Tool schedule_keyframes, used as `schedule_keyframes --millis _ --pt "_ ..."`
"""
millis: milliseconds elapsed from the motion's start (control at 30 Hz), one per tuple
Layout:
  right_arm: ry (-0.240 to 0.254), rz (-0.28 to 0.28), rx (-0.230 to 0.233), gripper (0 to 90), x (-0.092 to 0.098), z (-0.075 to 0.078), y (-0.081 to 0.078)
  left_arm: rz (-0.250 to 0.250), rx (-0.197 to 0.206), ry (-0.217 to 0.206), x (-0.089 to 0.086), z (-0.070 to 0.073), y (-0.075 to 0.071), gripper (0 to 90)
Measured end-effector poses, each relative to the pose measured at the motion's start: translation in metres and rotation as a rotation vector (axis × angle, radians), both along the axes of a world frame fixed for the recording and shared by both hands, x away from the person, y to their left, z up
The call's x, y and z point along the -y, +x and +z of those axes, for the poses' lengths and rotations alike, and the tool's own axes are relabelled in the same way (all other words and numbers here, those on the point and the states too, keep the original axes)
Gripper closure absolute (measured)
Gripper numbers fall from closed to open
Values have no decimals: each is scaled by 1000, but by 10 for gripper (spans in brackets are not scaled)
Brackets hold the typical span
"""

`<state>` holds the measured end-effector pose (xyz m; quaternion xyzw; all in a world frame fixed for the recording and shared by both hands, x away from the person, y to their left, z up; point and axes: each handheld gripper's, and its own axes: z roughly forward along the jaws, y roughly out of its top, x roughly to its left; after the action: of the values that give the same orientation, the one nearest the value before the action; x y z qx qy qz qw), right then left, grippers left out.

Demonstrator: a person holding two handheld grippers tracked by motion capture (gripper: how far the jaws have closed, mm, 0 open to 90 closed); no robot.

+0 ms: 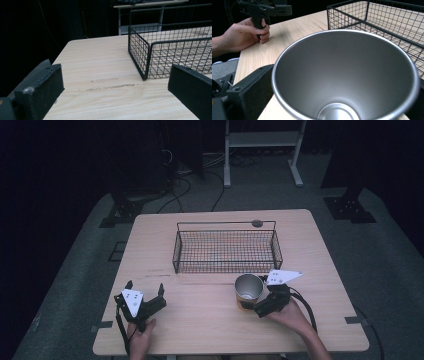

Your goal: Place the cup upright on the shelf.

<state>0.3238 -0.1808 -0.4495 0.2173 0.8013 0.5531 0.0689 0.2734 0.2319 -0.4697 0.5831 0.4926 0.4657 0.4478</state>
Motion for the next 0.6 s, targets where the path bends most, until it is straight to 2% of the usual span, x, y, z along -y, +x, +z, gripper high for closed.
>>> schedule_keyframes --millis 600 --pt "-13 13 -4 0 -5 -1 3 -2 0 -1 0 0 0 0"
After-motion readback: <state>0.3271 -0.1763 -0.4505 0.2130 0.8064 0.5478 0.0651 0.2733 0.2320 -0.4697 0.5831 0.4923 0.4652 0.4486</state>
